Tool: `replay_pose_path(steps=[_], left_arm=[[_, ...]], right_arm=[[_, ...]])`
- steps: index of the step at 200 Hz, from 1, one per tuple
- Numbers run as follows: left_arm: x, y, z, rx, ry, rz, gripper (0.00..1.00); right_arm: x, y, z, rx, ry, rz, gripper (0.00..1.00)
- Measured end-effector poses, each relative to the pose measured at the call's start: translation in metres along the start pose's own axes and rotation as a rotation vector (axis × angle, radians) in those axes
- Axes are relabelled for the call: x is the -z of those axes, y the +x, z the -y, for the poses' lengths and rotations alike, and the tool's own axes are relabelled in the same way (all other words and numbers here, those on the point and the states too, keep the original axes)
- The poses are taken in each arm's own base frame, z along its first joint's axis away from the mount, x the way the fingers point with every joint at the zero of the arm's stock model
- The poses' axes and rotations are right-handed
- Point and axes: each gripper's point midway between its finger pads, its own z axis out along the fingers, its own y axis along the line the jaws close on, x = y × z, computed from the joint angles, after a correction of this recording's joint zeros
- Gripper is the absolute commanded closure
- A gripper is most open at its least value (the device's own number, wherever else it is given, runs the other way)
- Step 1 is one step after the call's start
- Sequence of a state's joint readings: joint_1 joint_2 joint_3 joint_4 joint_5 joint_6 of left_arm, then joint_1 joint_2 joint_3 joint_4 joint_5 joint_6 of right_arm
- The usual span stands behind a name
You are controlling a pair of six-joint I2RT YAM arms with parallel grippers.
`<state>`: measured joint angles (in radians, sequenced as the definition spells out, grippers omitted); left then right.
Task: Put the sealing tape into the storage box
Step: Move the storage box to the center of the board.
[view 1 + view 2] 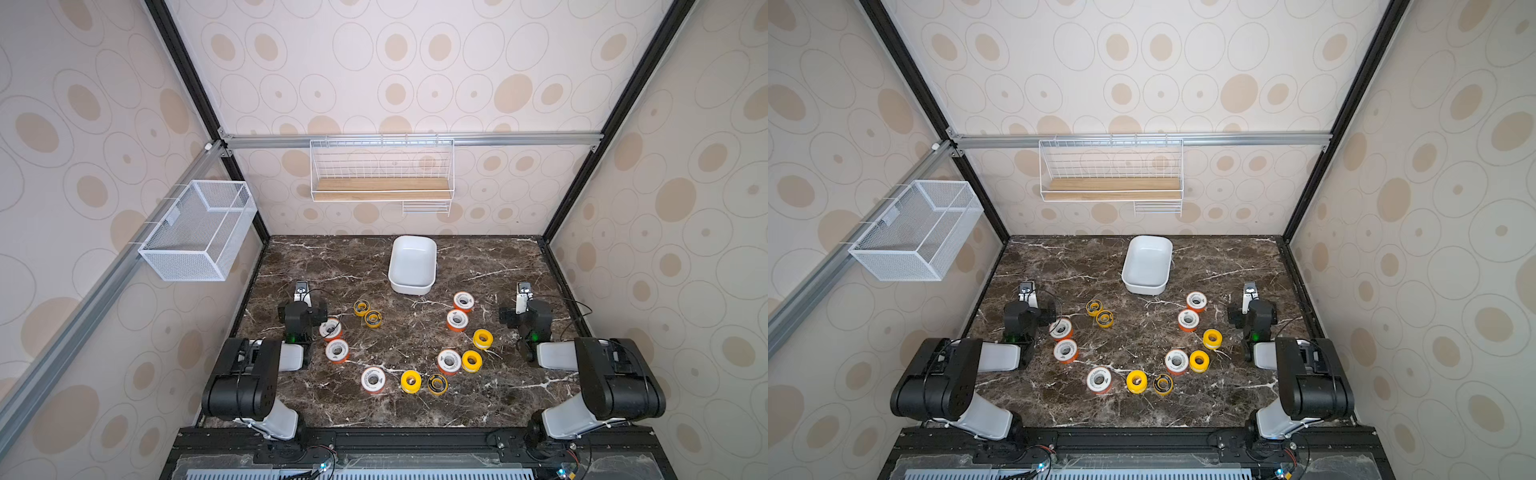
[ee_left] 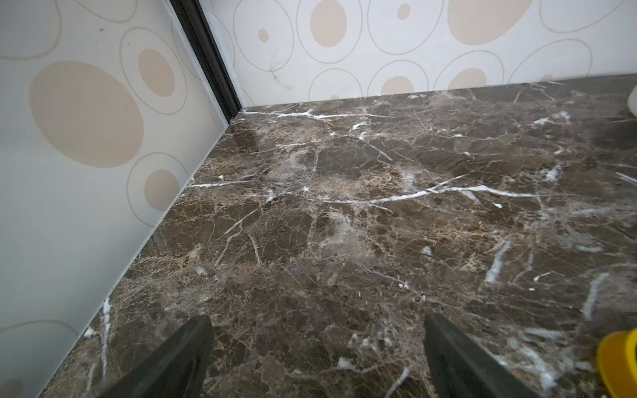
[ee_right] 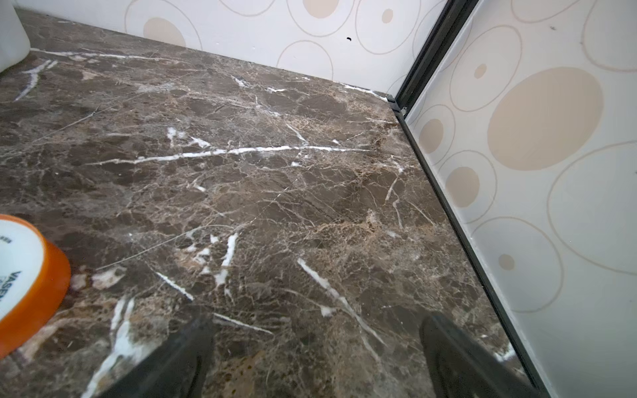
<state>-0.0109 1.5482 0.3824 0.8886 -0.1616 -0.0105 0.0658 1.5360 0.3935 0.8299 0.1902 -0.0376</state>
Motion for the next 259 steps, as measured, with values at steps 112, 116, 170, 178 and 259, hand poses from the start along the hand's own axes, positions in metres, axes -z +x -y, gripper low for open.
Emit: replay_pose_path(steps=[112,116,170,178,259], left_arm=[[0.000,0.000,0.000,0.000,0.000,0.000,0.01],[0.000,0.000,0.000,0.000,0.000,0.000,0.01],[0.000,-0.001,-0.003,0.005,-0.016,0.001,0.01],[0.002,-0.002,-0.006,0.011,-0.033,0.002,0.01],[0.026,-0.043,-0.036,0.117,-0.158,0.006,0.01]], right_arm=[[0.000,0.000,0.000,0.000,0.000,0.000,0.00],[0.000,0.000,0.000,0.000,0.000,0.000,0.00],[0.003,0.001,0.007,-0.006,0.033,-0.029,0.00],[0.004,-0.002,0.011,-0.011,0.048,-0.038,0.00],[0.008,-0.041,0.026,-0.120,0.068,-0.146,0.00]])
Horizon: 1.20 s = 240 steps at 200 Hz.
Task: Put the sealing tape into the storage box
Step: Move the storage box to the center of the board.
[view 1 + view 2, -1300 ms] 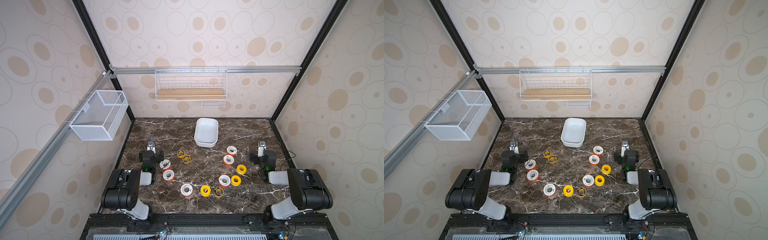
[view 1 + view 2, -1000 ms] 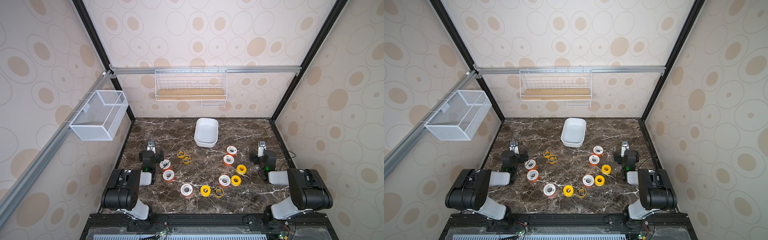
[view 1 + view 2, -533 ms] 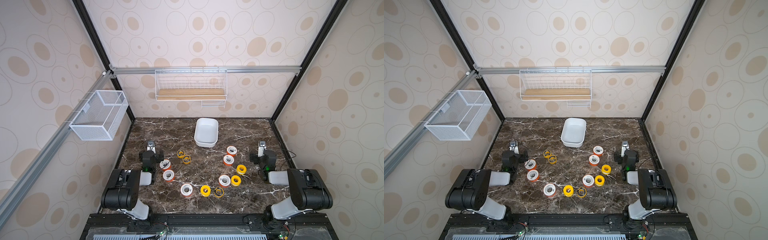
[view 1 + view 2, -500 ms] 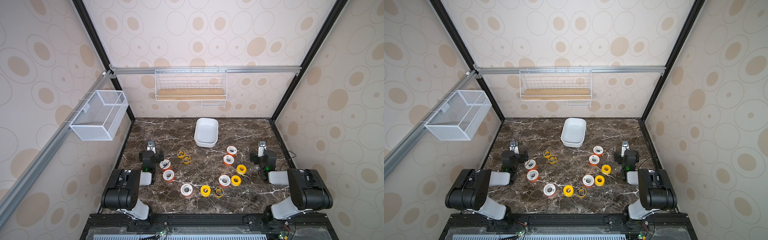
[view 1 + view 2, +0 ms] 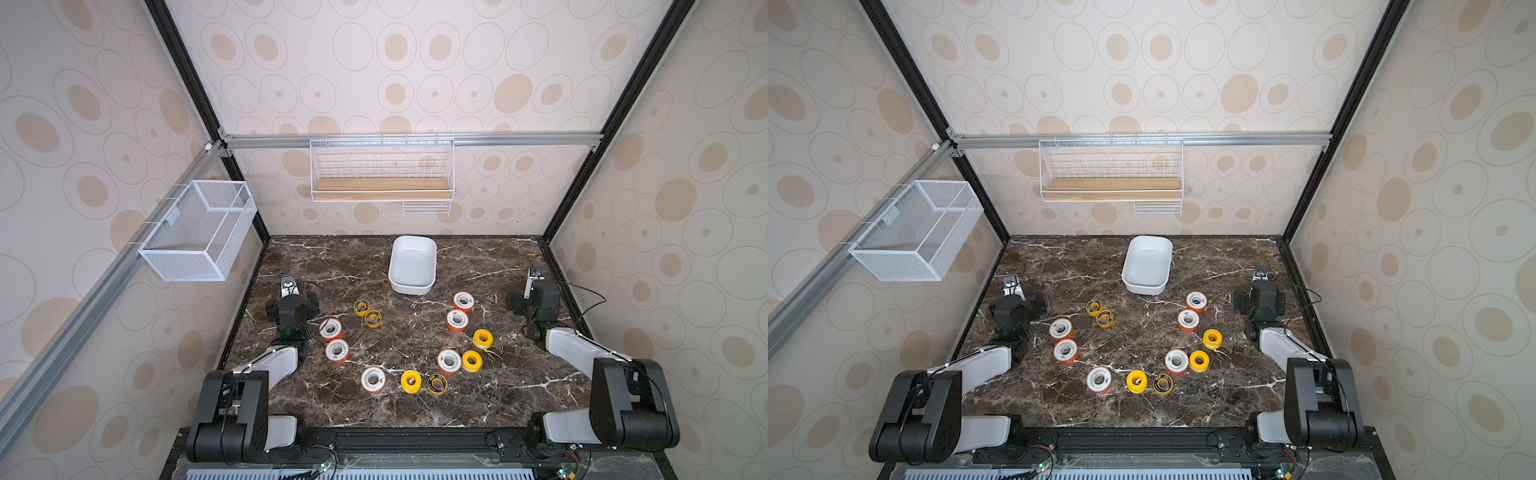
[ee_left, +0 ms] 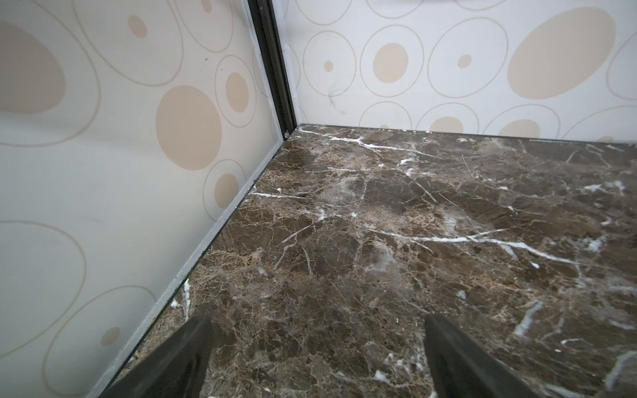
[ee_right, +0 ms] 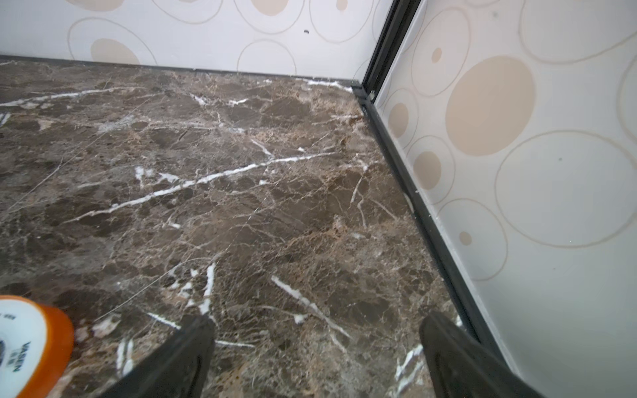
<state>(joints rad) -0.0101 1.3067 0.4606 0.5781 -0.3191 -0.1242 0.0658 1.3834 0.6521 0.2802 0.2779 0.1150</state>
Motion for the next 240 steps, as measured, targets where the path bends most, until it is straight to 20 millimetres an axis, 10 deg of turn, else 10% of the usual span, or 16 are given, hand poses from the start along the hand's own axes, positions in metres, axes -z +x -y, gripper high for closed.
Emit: replay_pose_path(steps=[99,192,240], left_arm=[[0.020,0.007,0.029,0.220,0.176,-0.225,0.01],[0.083,0.005,0.094,0.376,0.481,-0.452,0.06],[0.103,0.006,0.090,0.330,0.500,-0.501,0.05]], right_arm=[[0.012,-0.027,-0.094,-0.107,-0.532,-0.156,0.03],[0.011,-0.063,-0.225,-0.134,-0.897,-0.335,0.42],[-0.010,-0.053,-0.266,-0.184,-0.938,-0.457,0.49]])
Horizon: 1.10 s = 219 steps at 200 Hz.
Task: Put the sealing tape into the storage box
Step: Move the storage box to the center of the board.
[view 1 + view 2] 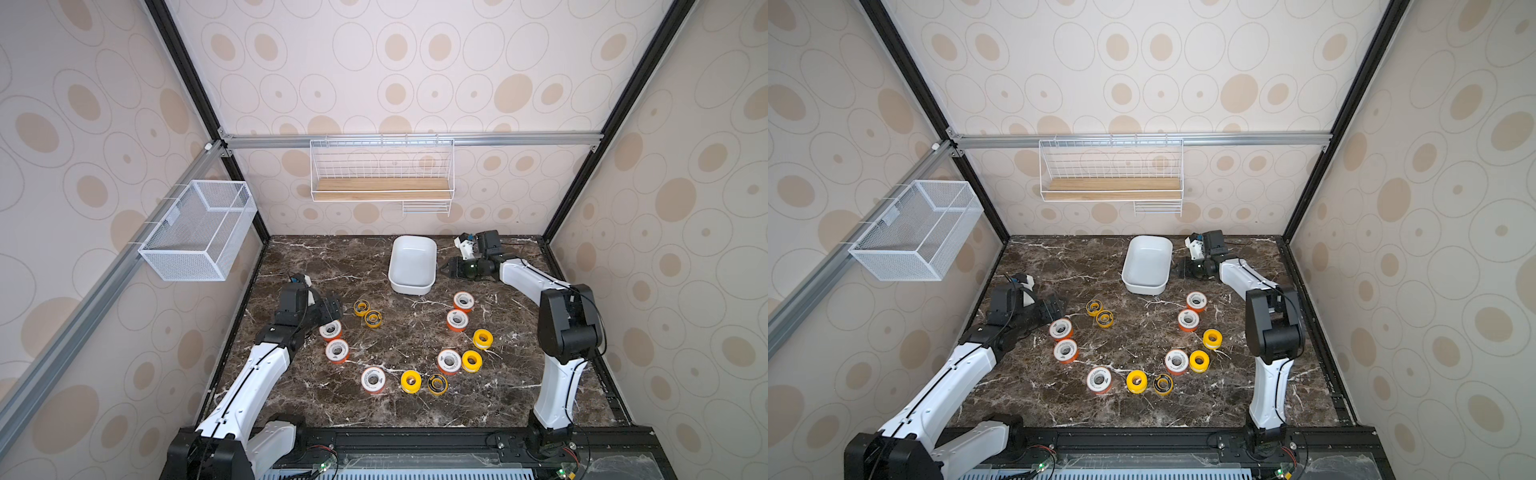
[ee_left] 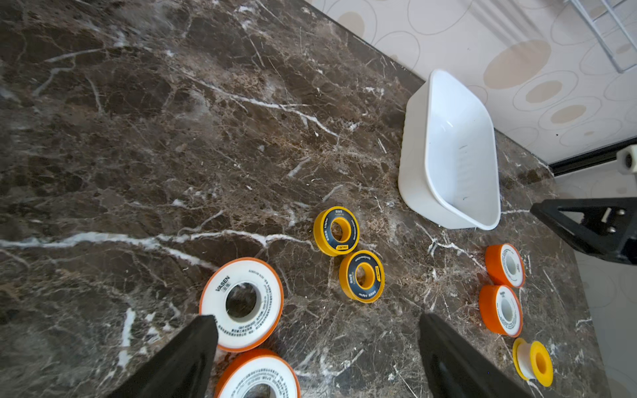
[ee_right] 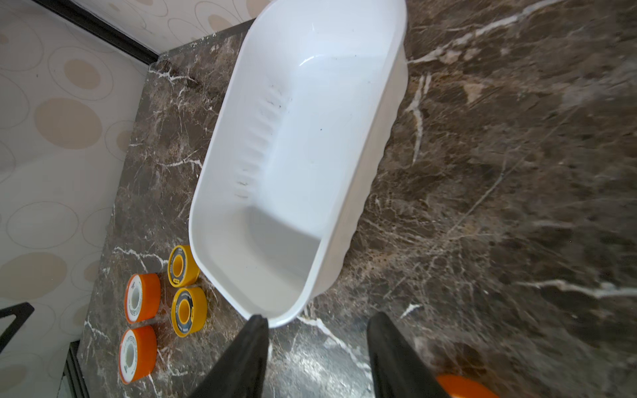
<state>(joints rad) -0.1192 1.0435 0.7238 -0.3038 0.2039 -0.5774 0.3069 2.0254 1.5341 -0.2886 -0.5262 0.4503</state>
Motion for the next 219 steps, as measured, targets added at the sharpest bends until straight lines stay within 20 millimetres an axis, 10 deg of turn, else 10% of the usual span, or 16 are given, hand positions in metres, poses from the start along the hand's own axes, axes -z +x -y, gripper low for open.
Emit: replay_pose_path(steps=[103,219], left_arm=[[0.001,0.010,0.003,-0.017,0.021,-0.046,0.05],[-0.003,0.015,0.005,-0.014,0.039,-0.075,0.04]], right_arm=[[-0.046,-0.024,0.010,-0.089,0.005,-0.051,0.66],[-0.062,0.005,0.019,-0.155,0.009,-0.119,0.91]])
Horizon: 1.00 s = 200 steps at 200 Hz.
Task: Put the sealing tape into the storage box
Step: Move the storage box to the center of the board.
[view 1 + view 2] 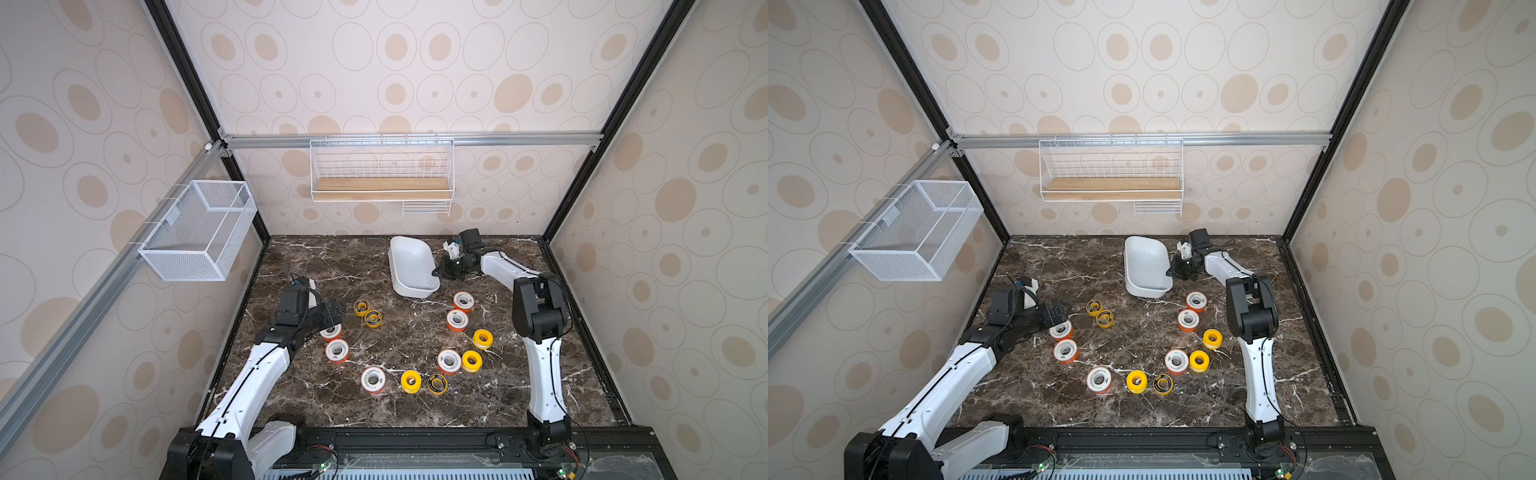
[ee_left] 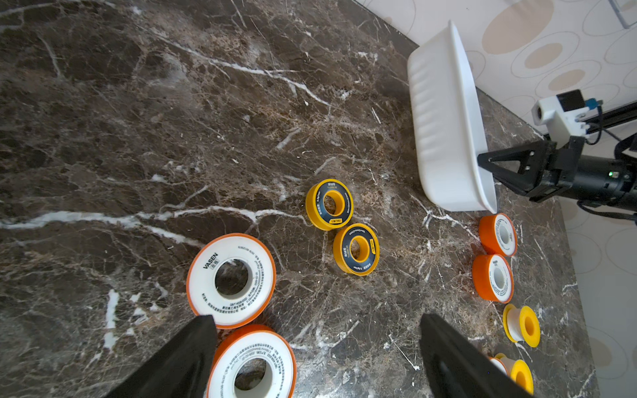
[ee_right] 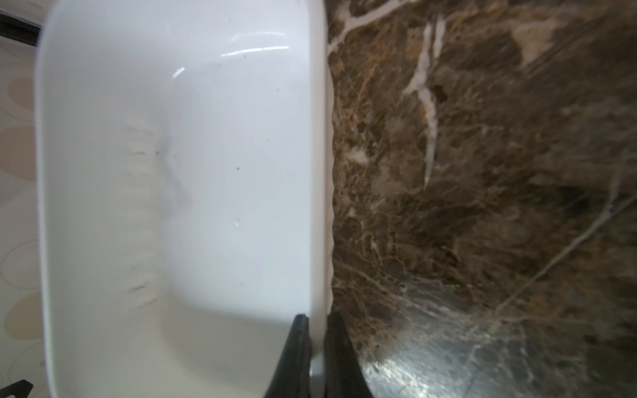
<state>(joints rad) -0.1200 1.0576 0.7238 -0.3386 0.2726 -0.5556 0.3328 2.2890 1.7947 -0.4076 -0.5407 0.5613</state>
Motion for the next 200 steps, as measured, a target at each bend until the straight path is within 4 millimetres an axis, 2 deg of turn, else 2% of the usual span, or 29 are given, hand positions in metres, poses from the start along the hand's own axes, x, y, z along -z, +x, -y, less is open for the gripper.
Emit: replay_pose_path(steps=[42,105,146,200], left_arm=[[0.000,0.000,0.000,0.000,0.000,0.000,0.04],[0.000,0.000,0.000,0.000,0.000,0.000,0.04],[0.001,0.000,0.000,-0.001,0.001,0.002,0.03],[0.001,-0.001,0.001,-0.002,0.002,0.004,0.03]], right_arm=[[0.012,0.027,-0.004,0.003,0.025,-0.005,0.91],[0.037,0.091,-0.019,0.045,0.136,-0.008,0.92],[0.050,0.126,-0.025,0.060,0.218,0.011,0.93],[0.062,0.157,-0.029,0.063,0.276,0.048,0.92]])
